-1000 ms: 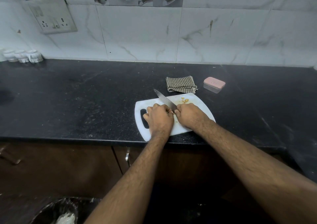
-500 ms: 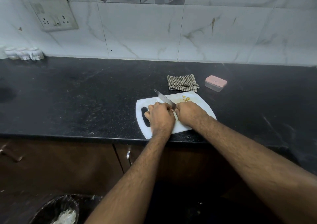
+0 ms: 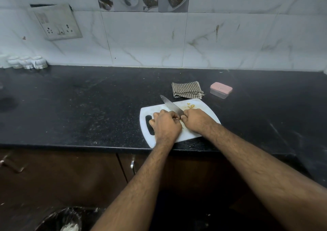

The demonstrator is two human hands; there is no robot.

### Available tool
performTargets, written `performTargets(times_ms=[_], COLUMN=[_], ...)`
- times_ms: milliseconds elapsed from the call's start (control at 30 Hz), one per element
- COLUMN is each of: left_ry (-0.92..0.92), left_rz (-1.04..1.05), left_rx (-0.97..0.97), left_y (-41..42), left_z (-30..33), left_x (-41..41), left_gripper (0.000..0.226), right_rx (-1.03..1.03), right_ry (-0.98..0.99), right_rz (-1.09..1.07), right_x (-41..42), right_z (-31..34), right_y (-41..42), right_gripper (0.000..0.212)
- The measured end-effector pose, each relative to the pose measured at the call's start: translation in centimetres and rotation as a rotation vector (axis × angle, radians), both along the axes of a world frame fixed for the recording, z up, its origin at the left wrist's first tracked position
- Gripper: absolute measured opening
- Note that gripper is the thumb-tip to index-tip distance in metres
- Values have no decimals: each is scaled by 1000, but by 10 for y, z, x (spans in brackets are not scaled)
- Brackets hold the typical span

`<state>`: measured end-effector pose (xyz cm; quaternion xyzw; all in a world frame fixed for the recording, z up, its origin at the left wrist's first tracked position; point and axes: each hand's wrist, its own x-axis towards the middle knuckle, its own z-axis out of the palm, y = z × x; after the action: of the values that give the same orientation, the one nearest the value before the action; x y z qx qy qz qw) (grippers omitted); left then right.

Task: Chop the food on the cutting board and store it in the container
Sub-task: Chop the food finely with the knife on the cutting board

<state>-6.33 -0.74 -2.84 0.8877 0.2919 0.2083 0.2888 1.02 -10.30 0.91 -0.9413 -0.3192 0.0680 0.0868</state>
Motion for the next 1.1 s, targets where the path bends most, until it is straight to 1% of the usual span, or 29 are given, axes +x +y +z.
performTargets(times_ms=[133,233,467,667,767,867,933,1100], left_ry=[-9,-22,3,22,30,24,15,5], left_rz=[2,-2,-4,18,28,49,64,85], left_rx=[0,18,29,44,27,-11,-40,-82], left_y=[0,0,2,5,4,2,-1,-3], left_z=[1,-1,-9,-15,-15,-13,-9,-5], left_x=[0,1,5,7,8,8,8,6], left_gripper=[22,24,12,3,6,7,11,24], right_rx=[28,45,46,-8,3,64,78,79], right_ry=[3,20,64,153,161,230,283,341], right_rz=[-5,1,33,64,78,61,29,5], right_x=[3,6,16,15,16,15,15,15], right_z=[-3,-5,-13,-6,-4,-2,-1,-7], right_y=[0,-1,-1,-5,-7,-11,-12,-22], right_gripper=[23,21,25,18,17,24,26,26])
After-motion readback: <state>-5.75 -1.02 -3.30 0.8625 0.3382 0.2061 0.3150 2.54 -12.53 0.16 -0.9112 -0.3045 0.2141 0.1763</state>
